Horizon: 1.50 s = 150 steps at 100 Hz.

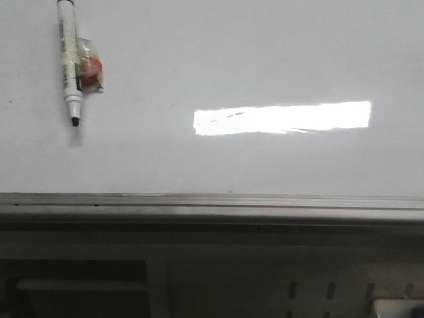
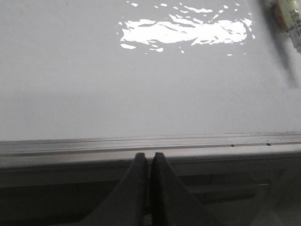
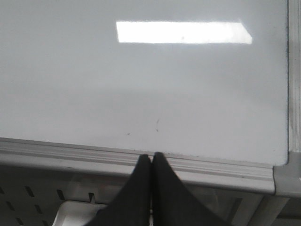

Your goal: Write number 3 on whiteboard

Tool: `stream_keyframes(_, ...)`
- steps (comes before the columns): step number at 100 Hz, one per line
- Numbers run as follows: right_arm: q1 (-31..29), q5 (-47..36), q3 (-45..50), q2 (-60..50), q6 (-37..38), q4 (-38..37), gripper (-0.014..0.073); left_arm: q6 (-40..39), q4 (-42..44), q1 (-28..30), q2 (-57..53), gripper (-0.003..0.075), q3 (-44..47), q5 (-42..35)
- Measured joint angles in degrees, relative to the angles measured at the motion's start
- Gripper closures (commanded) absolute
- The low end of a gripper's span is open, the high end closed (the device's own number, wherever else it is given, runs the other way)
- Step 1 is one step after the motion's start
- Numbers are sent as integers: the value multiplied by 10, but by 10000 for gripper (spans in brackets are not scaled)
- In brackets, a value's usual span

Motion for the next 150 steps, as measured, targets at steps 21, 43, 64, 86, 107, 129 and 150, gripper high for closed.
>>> stream_keyframes(21,0,0,0,0,0,0,659,0,0,0,0,741,0,0)
stream_keyframes(43,0,0,0,0,0,0,659,0,0,0,0,741,0,0)
stream_keyframes(64,0,0,0,0,0,0,659,0,0,0,0,741,0,0)
stream_keyframes(86,0,0,0,0,0,-11,659,0,0,0,0,741,0,0)
stream_keyframes(107,0,-32,0,0,0,-174,659,0,0,0,0,741,0,0)
stream_keyframes(129,0,-142,0,0,0,-272,659,0,-117,0,0,741,0,-23)
stream_keyframes(150,0,-258,0,0,0,-195,659,0,-282,0,0,741,0,-63)
